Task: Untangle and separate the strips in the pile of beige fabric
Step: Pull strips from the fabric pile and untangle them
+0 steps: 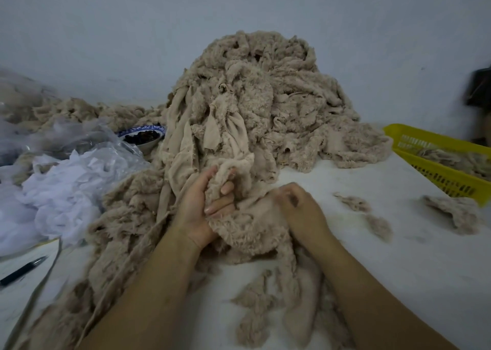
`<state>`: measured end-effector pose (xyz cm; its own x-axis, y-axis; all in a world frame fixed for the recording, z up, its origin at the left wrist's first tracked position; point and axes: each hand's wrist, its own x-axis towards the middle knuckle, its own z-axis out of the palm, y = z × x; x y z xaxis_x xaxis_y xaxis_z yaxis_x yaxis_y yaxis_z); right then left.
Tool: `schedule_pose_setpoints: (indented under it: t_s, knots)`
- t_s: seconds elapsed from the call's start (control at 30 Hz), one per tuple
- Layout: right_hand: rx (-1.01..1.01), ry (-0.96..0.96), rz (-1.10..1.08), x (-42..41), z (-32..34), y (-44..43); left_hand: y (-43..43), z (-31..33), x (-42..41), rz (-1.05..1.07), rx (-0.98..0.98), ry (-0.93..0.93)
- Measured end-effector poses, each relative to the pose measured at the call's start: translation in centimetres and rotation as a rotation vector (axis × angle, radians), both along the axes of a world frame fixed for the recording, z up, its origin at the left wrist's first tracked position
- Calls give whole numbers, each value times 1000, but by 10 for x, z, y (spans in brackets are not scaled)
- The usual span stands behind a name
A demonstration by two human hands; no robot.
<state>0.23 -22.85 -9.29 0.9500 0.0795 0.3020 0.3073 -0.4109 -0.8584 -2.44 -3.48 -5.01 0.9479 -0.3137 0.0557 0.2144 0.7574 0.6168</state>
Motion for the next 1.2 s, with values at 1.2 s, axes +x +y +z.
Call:
schedule_pose_setpoints:
  t_s: [1.2]
  knots:
    - [1083, 651, 514, -15, 33, -21, -29, 39, 43, 320, 39, 356]
